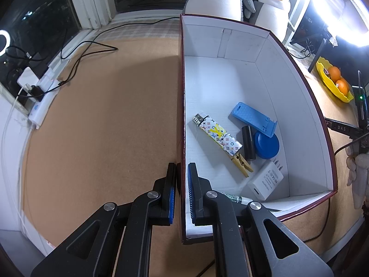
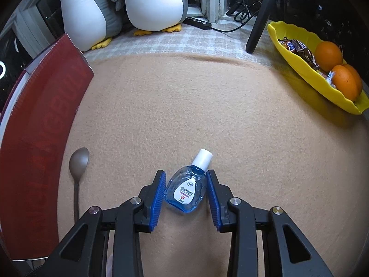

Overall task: Organize rigid objects
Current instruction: 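Carry the eye-drop bottle into the box and release it, then move the right gripper back to the pink lotion tube, then grasp the pink lotion tube with the right gripper, then carry the lotion tube into the box and release it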

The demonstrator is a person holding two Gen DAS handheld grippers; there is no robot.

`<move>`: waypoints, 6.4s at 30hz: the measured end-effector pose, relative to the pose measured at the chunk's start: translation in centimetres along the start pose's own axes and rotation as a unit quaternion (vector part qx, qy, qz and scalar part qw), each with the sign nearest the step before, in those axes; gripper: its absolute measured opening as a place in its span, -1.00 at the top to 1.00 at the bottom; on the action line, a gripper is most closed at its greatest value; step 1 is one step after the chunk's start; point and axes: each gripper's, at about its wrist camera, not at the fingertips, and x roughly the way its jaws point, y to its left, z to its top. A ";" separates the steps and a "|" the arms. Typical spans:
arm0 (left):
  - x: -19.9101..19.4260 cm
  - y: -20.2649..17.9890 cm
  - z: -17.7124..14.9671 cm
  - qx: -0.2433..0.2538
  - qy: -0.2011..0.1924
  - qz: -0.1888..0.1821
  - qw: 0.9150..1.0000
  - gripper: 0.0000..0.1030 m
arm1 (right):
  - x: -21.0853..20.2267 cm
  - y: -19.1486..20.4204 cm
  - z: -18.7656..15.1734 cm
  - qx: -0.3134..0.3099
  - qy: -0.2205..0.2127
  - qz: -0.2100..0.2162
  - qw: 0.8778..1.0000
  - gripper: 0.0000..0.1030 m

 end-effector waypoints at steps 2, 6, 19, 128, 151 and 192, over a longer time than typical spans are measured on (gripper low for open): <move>0.0 0.0 0.0 -0.001 0.000 0.000 1.000 0.83 | -0.5 0.2 -0.2 0.001 -0.006 0.001 1.000 0.38; 0.0 0.1 0.0 -0.004 -0.001 -0.002 1.000 0.83 | -2.1 1.3 -0.3 -0.012 -0.025 -0.002 1.000 0.38; 0.5 0.0 0.0 -0.006 0.002 -0.010 1.000 0.83 | -9.9 9.8 0.0 -0.081 -0.106 0.065 0.989 0.38; 0.8 -0.5 0.3 0.001 0.011 0.007 1.000 0.78 | 0.0 5.8 -4.3 -0.026 0.017 0.053 0.998 0.65; 0.5 -0.6 0.2 -0.005 0.005 0.004 1.000 0.78 | -9.4 13.3 -0.9 -0.088 -0.096 0.121 0.984 0.65; 0.5 -0.7 0.1 -0.009 -0.003 -0.009 1.000 0.78 | -9.8 24.4 -0.6 -0.186 -0.095 0.151 0.966 0.65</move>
